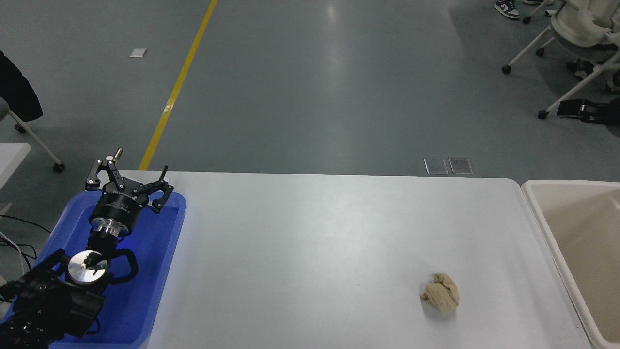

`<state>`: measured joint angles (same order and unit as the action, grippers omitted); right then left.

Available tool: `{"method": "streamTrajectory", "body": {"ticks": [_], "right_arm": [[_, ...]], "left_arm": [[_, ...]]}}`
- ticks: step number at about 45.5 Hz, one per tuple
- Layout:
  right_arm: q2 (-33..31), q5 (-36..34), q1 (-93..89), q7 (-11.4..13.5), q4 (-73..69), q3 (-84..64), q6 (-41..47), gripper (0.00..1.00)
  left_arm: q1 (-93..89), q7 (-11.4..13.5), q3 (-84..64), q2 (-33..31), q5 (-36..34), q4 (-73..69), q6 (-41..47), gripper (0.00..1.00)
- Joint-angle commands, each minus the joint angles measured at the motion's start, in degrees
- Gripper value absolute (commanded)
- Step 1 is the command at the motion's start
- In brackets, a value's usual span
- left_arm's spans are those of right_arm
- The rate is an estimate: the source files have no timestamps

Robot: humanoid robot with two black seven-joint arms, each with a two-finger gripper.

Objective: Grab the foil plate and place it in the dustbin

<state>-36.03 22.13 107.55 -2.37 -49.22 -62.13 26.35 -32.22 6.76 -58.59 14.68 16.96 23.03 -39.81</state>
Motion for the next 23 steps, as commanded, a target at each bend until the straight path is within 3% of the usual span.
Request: {"method": "streamTrajectory", "body": {"ticks": [1, 23], "right_arm": [[1.0, 0.1, 13.6, 0.1, -10.2, -0.7, 13.4, 1.00], [4.3, 0.0, 25.1, 0.1, -34.6, -0.1, 16.8, 1.00]], "left_arm": [[0.0, 0.0, 0.0, 0.0, 0.0, 0.0, 0.0, 1.00], [0.0, 0.0, 0.0, 0.0, 0.0, 0.0, 0.0, 1.00]]}}
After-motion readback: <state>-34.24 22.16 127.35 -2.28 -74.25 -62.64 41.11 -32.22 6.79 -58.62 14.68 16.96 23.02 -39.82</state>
